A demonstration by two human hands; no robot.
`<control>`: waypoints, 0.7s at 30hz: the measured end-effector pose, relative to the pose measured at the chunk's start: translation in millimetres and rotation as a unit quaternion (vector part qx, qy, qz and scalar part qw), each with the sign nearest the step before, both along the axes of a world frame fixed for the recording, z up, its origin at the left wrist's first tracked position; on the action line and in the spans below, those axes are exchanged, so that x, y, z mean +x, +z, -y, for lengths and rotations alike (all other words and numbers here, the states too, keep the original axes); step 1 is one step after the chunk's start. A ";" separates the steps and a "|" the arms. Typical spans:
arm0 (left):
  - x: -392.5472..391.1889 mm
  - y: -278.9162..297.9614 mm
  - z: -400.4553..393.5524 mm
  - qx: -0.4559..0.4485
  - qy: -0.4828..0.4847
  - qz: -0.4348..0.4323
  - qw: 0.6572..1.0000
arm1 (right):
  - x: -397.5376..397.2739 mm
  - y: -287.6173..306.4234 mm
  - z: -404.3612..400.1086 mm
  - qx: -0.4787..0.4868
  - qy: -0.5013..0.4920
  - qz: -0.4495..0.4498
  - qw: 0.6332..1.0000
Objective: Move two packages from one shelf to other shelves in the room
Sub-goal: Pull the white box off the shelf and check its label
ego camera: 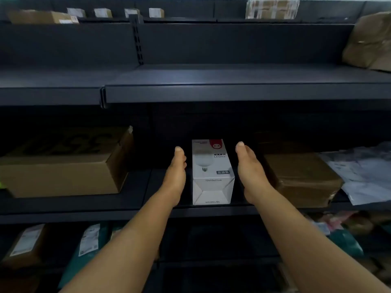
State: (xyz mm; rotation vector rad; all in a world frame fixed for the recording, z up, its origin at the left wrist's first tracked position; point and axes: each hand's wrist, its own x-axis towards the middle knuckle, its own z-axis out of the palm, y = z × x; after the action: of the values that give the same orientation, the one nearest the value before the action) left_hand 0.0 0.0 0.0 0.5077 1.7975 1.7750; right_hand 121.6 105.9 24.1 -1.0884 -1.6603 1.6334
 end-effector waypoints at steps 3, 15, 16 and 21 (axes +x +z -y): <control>-11.6 -13.9 -10.7 -0.017 -0.012 0.009 1.000 | -16.2 -14.0 -13.4 -0.004 0.016 0.010 1.000; -29.2 -45.5 -46.1 -0.093 -0.011 0.054 0.994 | -65.5 -70.7 -49.9 0.122 0.078 0.186 0.972; -30.8 -47.2 -47.0 -0.097 -0.006 0.054 0.994 | -65.3 -66.3 -46.8 0.132 0.083 0.204 0.967; -36.7 -61.8 -47.8 -0.091 -0.034 0.082 0.992 | -68.3 -54.7 -37.2 0.150 0.119 0.332 0.924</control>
State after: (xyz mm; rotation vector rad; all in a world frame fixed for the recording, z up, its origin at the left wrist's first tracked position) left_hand -36.7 47.8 -61.8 0.3367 1.7842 1.5405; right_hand 53.3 143.1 -30.6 -1.4120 -2.4639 1.1281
